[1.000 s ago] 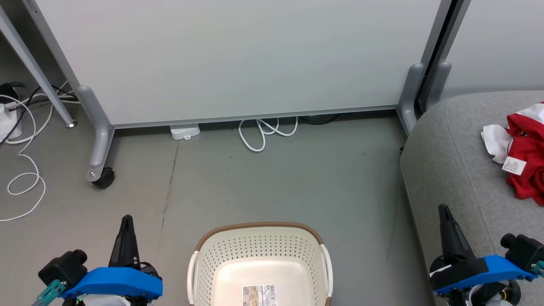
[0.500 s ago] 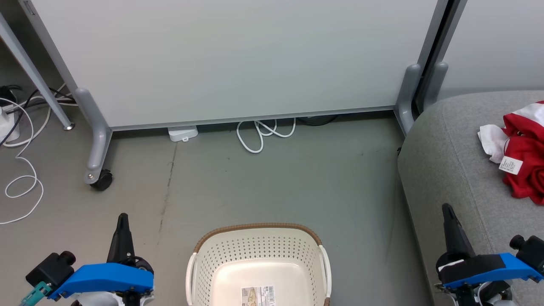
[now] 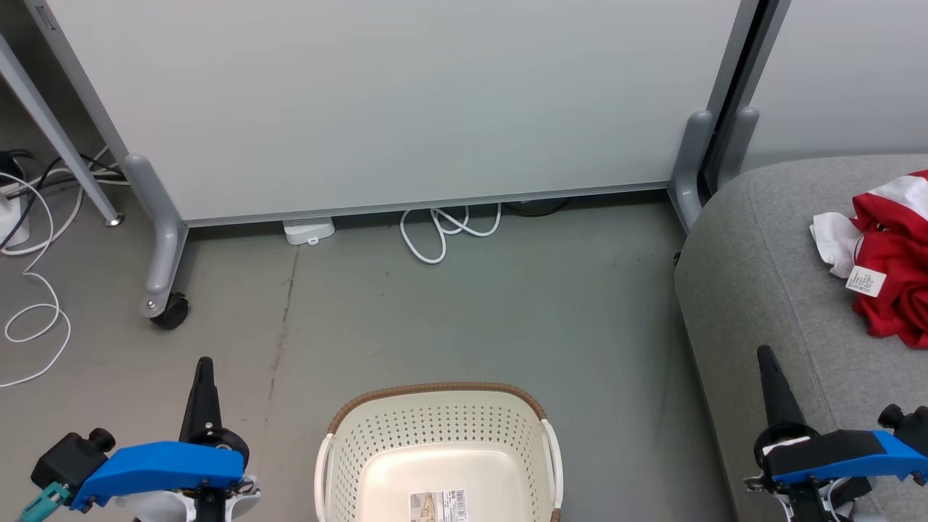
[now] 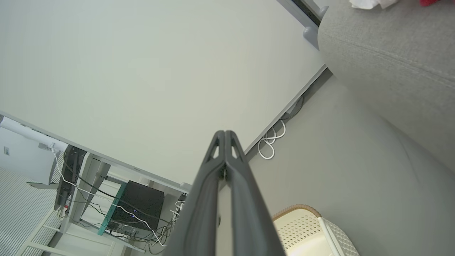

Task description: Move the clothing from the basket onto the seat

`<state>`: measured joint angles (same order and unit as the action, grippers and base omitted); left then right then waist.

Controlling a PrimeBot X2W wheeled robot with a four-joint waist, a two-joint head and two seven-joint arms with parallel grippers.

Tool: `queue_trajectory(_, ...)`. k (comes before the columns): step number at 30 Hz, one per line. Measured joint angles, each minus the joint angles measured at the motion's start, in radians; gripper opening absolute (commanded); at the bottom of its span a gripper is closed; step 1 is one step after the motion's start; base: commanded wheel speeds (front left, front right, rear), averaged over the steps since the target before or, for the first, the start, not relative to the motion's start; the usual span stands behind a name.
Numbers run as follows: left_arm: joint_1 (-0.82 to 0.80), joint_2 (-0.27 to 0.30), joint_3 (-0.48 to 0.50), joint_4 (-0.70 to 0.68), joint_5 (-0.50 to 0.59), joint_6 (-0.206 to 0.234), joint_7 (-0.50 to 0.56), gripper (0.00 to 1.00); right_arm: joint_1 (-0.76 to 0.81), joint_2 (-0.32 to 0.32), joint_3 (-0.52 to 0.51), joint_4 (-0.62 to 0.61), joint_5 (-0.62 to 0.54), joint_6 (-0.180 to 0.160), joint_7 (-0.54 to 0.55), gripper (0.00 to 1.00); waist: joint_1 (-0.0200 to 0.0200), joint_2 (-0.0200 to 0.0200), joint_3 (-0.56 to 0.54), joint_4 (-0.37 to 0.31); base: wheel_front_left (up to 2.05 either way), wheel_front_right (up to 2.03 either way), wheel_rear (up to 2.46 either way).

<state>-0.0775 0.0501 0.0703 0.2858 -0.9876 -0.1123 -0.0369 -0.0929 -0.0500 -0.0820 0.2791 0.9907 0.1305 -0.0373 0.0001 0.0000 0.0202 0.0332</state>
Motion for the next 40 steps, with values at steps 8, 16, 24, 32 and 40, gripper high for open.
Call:
queue_trajectory(8, -0.006, 0.000, 0.008, -0.010, -0.091, 0.001, 0.021, 0.00, -0.004, 0.000, -0.005, -0.003, 0.091, 0.000, 0.021, 0.00, 0.0000, 0.0000, -0.002, -0.004, 0.00, 0.00, 0.00)
queue_trajectory(16, -0.008, 0.000, 0.013, -0.019, -0.175, 0.002, 0.042, 0.00, -0.006, 0.000, -0.010, -0.006, 0.175, 0.000, 0.043, 0.00, -0.0001, 0.0000, -0.005, -0.008, 0.00, 0.00, 0.00)
queue_trajectory(24, -0.010, 0.000, 0.017, -0.028, -0.254, 0.006, 0.061, 0.00, -0.008, 0.000, -0.014, -0.009, 0.251, 0.000, 0.063, 0.00, -0.0001, 0.0000, -0.007, -0.011, 0.00, 0.00, 0.00)
queue_trajectory(32, -0.013, 0.000, 0.022, -0.035, -0.328, 0.007, 0.079, 0.00, -0.009, 0.000, -0.018, -0.011, 0.325, 0.000, 0.080, 0.00, -0.0001, 0.0000, -0.010, -0.015, 0.00, 0.00, 0.00)
queue_trajectory(40, -0.018, 0.000, 0.027, -0.042, -0.397, 0.007, 0.097, 0.00, -0.012, 0.000, -0.022, -0.014, 0.393, 0.000, 0.098, 0.00, -0.0002, 0.0000, -0.012, -0.019, 0.00, 0.00, 0.00)
